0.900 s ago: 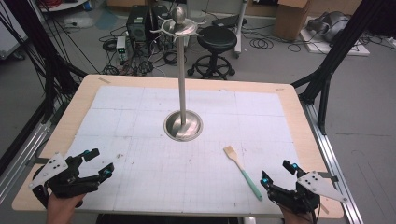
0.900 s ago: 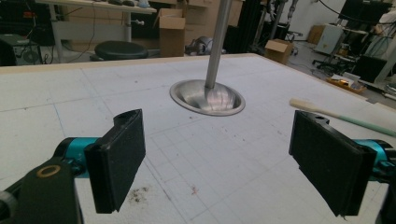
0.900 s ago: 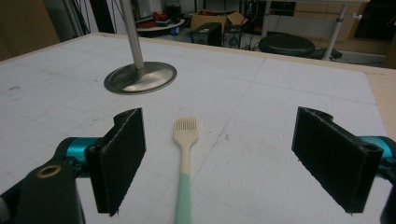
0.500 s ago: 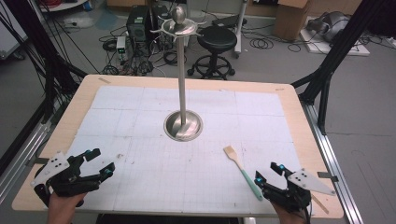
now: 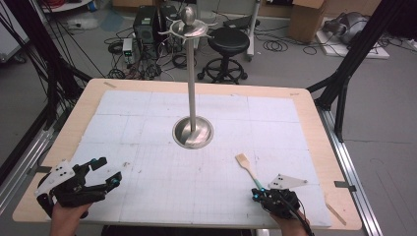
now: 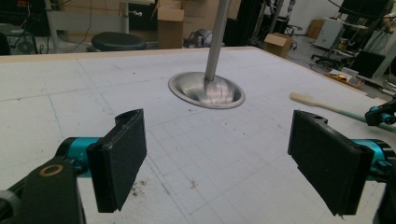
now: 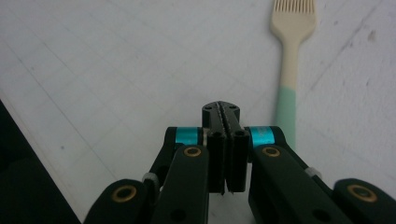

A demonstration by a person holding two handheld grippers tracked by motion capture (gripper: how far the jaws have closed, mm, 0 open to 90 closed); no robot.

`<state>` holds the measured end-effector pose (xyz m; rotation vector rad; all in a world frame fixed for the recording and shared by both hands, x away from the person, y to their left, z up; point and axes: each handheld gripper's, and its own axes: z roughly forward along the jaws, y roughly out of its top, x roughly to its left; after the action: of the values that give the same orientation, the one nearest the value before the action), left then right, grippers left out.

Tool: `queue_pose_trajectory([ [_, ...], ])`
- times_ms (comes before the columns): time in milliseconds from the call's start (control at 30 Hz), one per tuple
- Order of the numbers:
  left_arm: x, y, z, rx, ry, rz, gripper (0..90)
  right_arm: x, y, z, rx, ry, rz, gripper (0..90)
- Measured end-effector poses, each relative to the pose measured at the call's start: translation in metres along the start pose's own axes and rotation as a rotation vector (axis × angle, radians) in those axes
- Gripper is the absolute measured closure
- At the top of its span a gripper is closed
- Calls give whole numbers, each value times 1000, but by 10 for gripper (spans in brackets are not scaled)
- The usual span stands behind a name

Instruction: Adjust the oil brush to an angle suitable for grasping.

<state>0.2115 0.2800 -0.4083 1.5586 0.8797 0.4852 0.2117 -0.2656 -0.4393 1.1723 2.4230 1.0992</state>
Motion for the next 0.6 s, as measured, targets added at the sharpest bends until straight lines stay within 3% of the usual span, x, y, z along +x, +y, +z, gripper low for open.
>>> queue_pose_trajectory([
  [133,1,0,-1,-2,4,-3,200,-4,-2,-2,33,-31,17,896],
  [267,1,0,-2,-3,5,-8,200,-15,-8,-12,36,-115,46,896],
  [300,1,0,-2,-3,5,-8,200,-15,-8,-12,36,-115,46,896],
  [333,1,0,-2,-3,5,-7,201,-19,-8,-14,39,-152,58,896],
  [500,2,-1,-1,1,7,-10,202,-30,-8,-14,38,-222,89,896],
  [533,1,-1,-1,1,7,-11,202,-38,-5,-13,40,-261,103,896],
  [600,1,-1,0,4,7,-9,202,-42,-4,-12,38,-277,116,896],
])
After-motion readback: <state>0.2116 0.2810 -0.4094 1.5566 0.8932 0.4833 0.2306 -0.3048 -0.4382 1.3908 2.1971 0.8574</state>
